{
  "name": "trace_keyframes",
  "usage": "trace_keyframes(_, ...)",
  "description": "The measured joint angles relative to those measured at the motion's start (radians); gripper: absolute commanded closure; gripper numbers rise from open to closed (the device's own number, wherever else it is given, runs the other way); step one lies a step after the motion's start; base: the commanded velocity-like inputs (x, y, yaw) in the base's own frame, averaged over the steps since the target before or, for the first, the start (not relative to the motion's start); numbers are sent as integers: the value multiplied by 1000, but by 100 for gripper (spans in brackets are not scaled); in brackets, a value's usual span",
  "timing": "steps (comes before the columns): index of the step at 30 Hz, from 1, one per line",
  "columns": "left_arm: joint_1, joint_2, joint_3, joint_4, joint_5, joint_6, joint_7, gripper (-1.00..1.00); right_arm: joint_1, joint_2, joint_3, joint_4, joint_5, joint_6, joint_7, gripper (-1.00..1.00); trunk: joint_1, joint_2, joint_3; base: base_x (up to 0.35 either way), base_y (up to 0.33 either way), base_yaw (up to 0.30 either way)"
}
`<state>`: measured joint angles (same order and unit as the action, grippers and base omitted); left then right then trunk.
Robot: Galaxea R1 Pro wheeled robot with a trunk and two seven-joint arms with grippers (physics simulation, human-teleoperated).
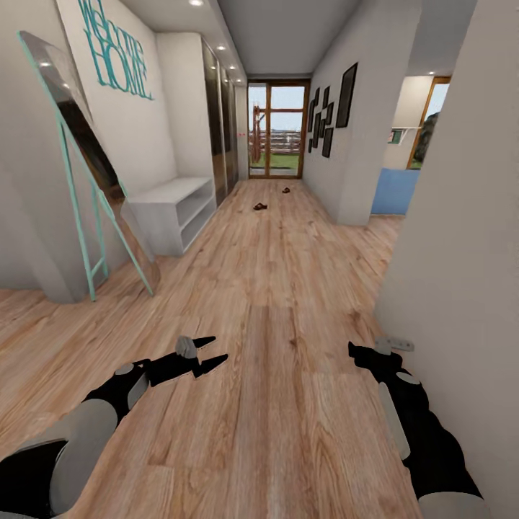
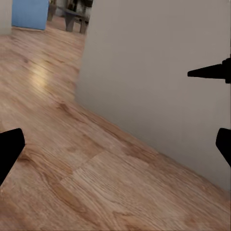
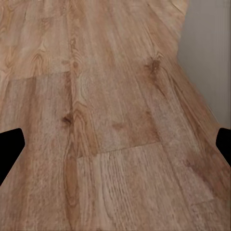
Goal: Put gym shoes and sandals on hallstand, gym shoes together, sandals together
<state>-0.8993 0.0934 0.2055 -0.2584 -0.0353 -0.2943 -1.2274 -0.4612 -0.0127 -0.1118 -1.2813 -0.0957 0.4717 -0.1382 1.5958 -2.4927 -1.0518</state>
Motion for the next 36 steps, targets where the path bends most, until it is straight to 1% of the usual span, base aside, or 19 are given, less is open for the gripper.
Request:
trace_keyframes(3, 0, 3, 18, 0, 8, 0, 1, -100, 0, 0, 0, 0, 0, 0, 0, -100, 0, 0, 0, 347, 0, -37)
trace_keyframes(6, 0, 3, 22, 0, 10, 0, 2, -100, 0, -1, 0, 0, 0, 0, -2, -100, 0, 0, 0, 347, 0, -12)
trace_keyframes(8, 1, 3, 24, 1, 11, 0, 15, -100, 0, -1, -1, 0, 0, 0, -2, -100, 0, 0, 0, 347, 0, -5)
trace_keyframes(9, 1, 3, 25, 1, 11, 0, 35, -100, 0, -1, -2, 1, 0, 0, -2, -100, 0, 0, 0, 347, 0, -3)
trace_keyframes(10, 1, 2, 25, 2, 11, 0, 72, -100, 0, -1, -2, 2, 0, 0, -1, -100, 0, 0, 0, 347, 0, -2)
trace_keyframes(13, 1, 0, 25, 9, 12, -1, 142, -100, 0, -1, -3, 3, 0, 0, -1, -100, 0, 0, 0, 347, 0, -1)
trace_keyframes(14, 1, -2, 25, 15, 12, -1, 189, -100, 0, -1, -3, 4, 0, 0, -1, -100, 0, 0, 0, 347, 0, -1)
trace_keyframes(18, 1, -17, 25, 21, 11, -1, 298, -100, 0, -1, -2, 4, 2, 0, -2, -100, 0, 0, 0, 347, 0, 0)
trace_keyframes(20, 1, -27, 25, 24, 11, -1, 376, -100, 0, -1, -2, 5, 4, 0, -2, -100, 0, 0, 0, 347, 0, 0)
trace_keyframes(22, 1, -31, 25, 25, 11, -1, 406, -100, 0, -1, -1, 5, 5, 0, -1, -100, 0, 0, 0, 347, 0, 0)
trace_keyframes(24, 1, -34, 25, 26, 11, -1, 426, -100, 0, -1, 0, 6, 7, 0, -3, -100, 0, 0, 0, 347, 0, 0)
trace_keyframes(26, 1, -34, 25, 26, 10, -1, 433, -100, 0, -1, 0, 6, 8, 0, -3, -100, 0, 0, 0, 347, 0, 0)
trace_keyframes(36, 1, -35, 25, 26, 12, -1, 437, -100, 0, 1, 0, 3, 10, -6, -5, -100, 0, 0, 1, 347, 0, 0)
